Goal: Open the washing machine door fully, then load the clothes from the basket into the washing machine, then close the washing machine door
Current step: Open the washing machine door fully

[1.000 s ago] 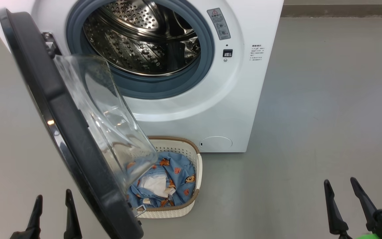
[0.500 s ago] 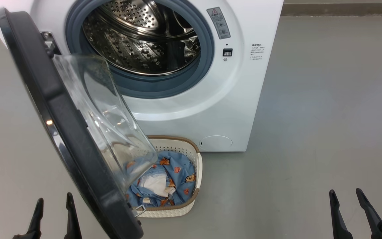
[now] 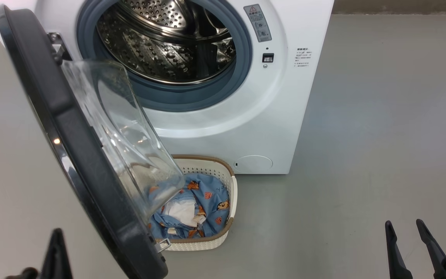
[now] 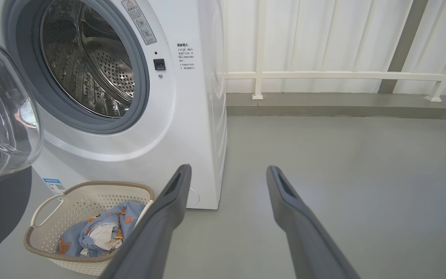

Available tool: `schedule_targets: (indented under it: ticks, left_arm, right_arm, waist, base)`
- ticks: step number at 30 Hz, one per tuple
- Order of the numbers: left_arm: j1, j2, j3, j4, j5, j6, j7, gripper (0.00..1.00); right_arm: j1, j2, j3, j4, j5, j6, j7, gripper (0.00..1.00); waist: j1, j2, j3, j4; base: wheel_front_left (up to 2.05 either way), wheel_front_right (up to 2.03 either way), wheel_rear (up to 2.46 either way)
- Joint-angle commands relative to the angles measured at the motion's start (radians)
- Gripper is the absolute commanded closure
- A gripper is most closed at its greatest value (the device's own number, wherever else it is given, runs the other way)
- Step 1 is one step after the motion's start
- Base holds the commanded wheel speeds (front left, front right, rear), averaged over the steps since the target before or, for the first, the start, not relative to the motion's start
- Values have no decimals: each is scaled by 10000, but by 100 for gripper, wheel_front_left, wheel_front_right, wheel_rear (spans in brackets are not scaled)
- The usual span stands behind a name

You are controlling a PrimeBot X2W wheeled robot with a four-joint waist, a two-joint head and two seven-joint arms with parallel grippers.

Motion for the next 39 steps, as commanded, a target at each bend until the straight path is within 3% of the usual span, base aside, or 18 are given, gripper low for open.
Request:
schedule_targets:
  ticks: [1,9,14,18,22,32,39]
  left_arm:
    - [-389,127,441,-337,-115,110,-63,100]
    - [-841,127,1273,-1882,-420,680,-63,100]
    - [-1240,127,1734,-3389,22,637,-63,100]
    - [-1470,128,1573,-4793,300,438,-63,100]
    - [-1549,138,596,-6103,503,113,370,100]
    - [-1840,133,-1983,-8356,188,-272,3238,100]
    - [-1450,130,-4225,-8371,-1242,141,4577,100]
  right_arm:
    - [-236,-123,184,-291,-30,16,-118,0]
    - [-223,-123,75,-408,21,16,-118,0]
    - [-181,-122,48,-410,20,16,-118,0]
    - [-97,-122,13,-358,17,16,-118,0]
    - [37,-122,1,-239,69,16,-118,0]
    - [13,-122,-19,-54,310,16,-118,0]
    - [5,-122,-81,-6,370,16,-118,0]
  waist:
    - [0,0,9,3]
    - [0,0,13,135]
    - [0,0,-60,265]
    - [0,0,-145,375]
    - [0,0,-259,496]
    - [0,0,-358,669]
    - [0,0,-347,858]
  base:
    - [0,0,0]
    - [0,0,0]
    - [0,0,0]
    - [0,0,0]
    - [0,0,0]
    - [0,0,0]
    - [0,0,0]
